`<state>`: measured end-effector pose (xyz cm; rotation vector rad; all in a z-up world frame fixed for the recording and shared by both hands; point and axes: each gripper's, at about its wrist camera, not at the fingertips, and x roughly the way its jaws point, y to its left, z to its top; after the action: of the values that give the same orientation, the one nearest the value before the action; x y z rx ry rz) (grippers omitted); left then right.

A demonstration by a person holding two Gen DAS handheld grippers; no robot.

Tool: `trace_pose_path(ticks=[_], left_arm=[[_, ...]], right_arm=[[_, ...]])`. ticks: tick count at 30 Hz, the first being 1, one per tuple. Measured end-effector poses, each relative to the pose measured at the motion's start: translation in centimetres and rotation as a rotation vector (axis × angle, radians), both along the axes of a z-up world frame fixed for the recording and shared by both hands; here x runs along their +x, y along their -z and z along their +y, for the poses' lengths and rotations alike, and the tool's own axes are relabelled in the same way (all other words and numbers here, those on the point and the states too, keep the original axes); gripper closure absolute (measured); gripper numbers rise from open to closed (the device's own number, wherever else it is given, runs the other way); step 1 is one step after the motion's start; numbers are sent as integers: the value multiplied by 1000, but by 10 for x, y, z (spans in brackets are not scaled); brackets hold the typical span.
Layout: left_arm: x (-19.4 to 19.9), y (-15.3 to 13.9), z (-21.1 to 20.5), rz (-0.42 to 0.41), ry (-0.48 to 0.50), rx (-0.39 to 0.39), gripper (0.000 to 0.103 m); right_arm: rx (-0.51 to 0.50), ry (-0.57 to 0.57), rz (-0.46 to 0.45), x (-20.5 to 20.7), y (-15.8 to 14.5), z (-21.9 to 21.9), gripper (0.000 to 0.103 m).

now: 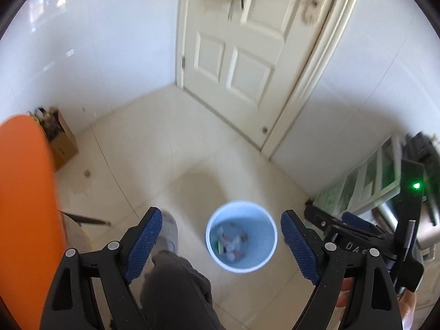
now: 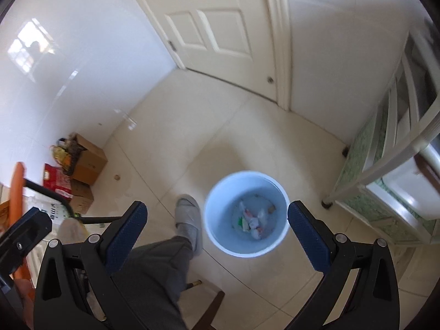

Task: Collect trash
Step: 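Carry both bags to the blue bin and open both tools to drop them, then move both tools back over the orange table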

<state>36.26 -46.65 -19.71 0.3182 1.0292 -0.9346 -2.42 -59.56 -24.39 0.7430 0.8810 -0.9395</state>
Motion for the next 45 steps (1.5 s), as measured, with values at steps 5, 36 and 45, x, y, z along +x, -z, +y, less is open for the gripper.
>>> trace_pose_path(ticks=[5, 36, 45], left_arm=[[-17, -53, 74, -105, -69, -95, 16], [-193, -192, 491, -476, -792, -213, 1], [-212, -198, 508, -469, -859, -219, 1]], right_arm=[[-93, -81, -50, 28, -52, 43, 0], [-510, -783, -355, 242, -231, 372, 0], [-520, -838, -342, 260, -223, 406, 0]])
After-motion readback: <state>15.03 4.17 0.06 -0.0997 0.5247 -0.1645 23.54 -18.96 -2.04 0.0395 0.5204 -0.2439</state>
